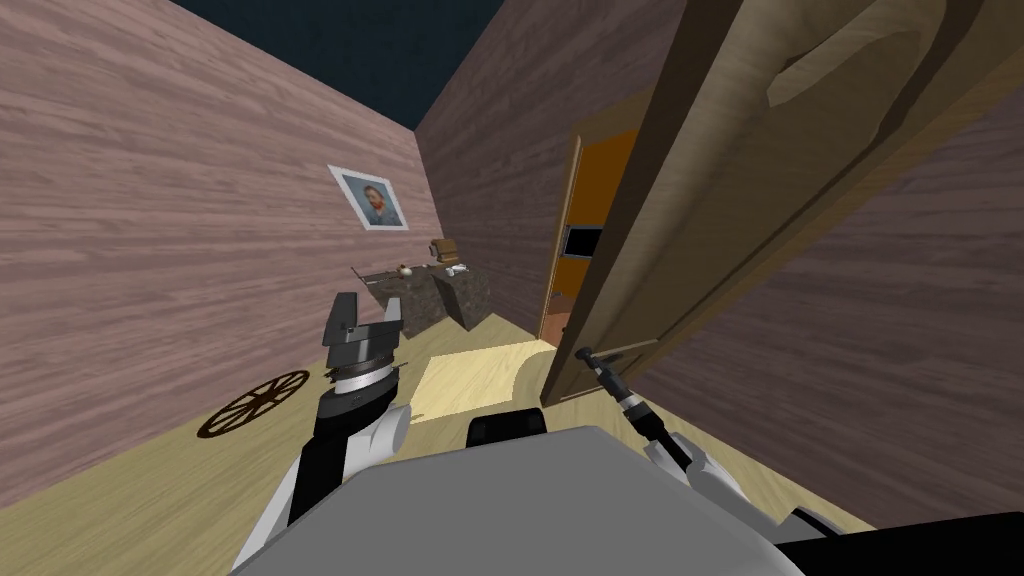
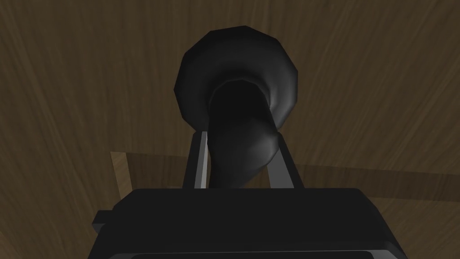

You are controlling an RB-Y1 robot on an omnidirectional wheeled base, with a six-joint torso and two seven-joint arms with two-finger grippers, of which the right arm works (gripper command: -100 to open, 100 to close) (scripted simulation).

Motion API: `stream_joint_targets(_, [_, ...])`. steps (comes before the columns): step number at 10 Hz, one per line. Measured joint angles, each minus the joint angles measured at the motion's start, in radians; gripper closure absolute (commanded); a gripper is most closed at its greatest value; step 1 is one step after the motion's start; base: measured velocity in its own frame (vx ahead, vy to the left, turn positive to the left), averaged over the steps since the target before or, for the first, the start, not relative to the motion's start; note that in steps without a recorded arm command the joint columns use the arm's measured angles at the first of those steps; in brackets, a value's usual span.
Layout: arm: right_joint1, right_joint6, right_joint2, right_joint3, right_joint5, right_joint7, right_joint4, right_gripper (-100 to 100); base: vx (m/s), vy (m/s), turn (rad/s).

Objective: Pull the door open

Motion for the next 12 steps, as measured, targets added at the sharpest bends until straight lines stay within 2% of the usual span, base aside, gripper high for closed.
stream_joint_targets(2, [-0.008, -0.018, -0.002, 0.004, 0.0, -0.004, 0.014, 100, -0.214, -0.076, 0.152])
stream_joint_targets(4, [0.003, -0.025, -0.007, 0.008, -0.002, -0.004, 0.011, 100, -0.205, -0.1, 0.176])
stream_joint_targets(6, [-0.004, -0.051, -0.009, 0.015, -0.001, -0.011, 0.041, 100, -0.224, -0.093, 0.164])
stream_joint_targets(8, [0.008, -0.053, -0.014, 0.019, -0.002, -0.012, 0.03, 100, -0.199, -0.075, 0.139])
stream_joint_targets(12, [0.002, -0.075, -0.016, 0.026, -0.003, -0.017, 0.053, 100, -0.149, -0.054, 0.119])
